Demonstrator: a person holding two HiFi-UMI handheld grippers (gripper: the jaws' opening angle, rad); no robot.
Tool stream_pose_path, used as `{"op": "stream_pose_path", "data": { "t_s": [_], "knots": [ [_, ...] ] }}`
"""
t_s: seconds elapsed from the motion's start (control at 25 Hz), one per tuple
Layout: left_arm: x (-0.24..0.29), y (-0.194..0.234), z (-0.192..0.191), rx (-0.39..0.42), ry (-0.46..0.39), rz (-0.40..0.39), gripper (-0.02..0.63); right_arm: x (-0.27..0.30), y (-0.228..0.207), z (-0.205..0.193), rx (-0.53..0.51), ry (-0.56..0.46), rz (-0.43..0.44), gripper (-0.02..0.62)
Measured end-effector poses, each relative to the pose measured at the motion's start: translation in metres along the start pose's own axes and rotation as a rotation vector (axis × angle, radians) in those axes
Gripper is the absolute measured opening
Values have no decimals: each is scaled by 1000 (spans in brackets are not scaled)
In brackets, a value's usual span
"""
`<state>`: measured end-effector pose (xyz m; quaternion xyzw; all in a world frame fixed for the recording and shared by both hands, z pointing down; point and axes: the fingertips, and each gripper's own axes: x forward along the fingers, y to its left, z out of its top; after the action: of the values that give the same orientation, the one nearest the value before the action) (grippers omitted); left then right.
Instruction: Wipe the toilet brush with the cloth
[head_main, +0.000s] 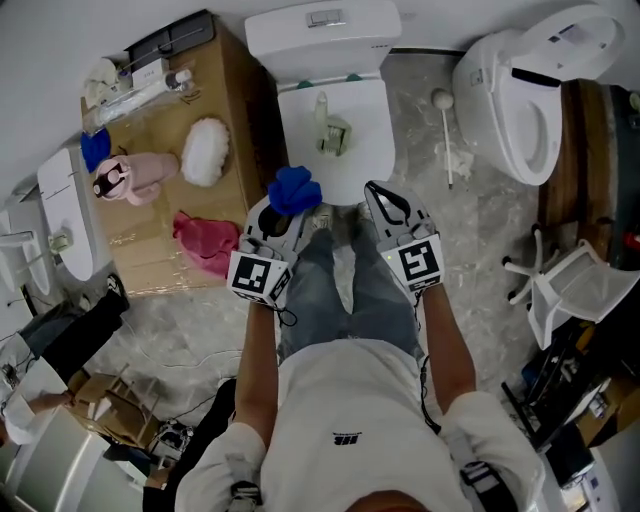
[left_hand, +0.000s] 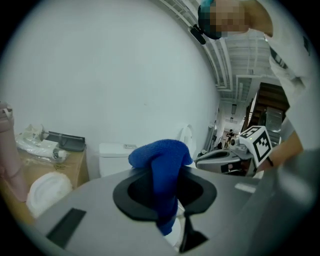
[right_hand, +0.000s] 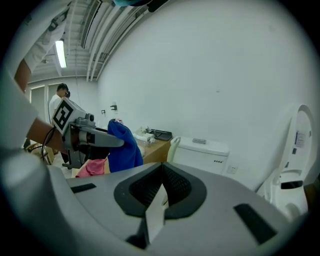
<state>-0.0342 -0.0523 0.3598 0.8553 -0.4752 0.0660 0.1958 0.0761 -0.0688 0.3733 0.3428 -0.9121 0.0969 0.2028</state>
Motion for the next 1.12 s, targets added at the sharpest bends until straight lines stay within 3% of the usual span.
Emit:
{"op": "stream_pose_path", "data": {
  "t_s": [0.48, 1.12],
  "knots": [
    [47, 26, -53, -2, 21, 21, 91, 47, -26, -64, -12, 49, 29, -2],
    [100, 57, -136, 13, 120, 26, 91, 132, -46, -151, -55, 131, 90, 0]
  ]
}}
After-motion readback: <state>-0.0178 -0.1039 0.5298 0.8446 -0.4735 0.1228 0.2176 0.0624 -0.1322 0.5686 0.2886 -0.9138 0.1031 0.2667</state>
